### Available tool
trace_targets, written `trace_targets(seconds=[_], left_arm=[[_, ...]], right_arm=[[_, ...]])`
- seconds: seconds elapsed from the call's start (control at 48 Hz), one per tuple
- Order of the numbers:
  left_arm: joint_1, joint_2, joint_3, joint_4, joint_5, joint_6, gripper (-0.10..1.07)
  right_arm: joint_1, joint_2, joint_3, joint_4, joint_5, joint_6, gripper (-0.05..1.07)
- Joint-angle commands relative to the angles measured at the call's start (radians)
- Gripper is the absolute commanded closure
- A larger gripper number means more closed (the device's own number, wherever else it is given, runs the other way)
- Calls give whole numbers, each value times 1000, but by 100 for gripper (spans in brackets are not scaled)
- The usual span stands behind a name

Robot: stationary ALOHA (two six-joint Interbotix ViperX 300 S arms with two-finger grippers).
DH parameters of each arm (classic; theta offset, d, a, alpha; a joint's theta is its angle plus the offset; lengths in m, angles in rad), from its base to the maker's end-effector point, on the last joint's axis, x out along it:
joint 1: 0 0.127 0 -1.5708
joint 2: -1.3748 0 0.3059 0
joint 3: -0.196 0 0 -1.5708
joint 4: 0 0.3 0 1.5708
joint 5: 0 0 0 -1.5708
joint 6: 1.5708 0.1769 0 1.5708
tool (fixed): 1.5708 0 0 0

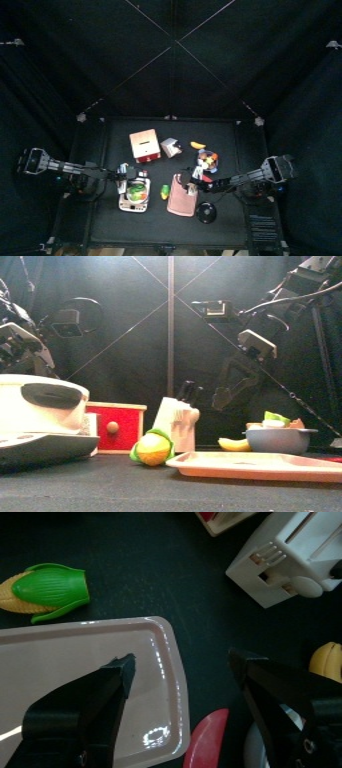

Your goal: Grab pot

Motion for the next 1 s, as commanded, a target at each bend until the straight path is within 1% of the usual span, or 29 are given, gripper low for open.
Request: trace_targets(seconds=[0.0, 0.229, 0.375, 0.5, 0.667, 0.979], left_arm=[[0, 2, -15, -2, -2, -2, 22], [0, -3, -21, 0, -2, -2, 32], [0, -8, -23, -2, -2, 0, 42], [0, -12, -31, -2, 0, 0, 46], [0, -32, -43, -2, 11, 0, 46], [0, -94, -40, 2, 98, 0, 46]], right_arm=[[-3, -15, -17, -2, 0, 3, 1], [-5, -14, -17, -2, 0, 5, 1], [-5, -14, -15, -2, 0, 5, 1], [-5, -14, -15, -2, 0, 5, 1], [-6, -14, -15, -2, -2, 5, 1], [-8, -14, -15, -2, -2, 5, 1]])
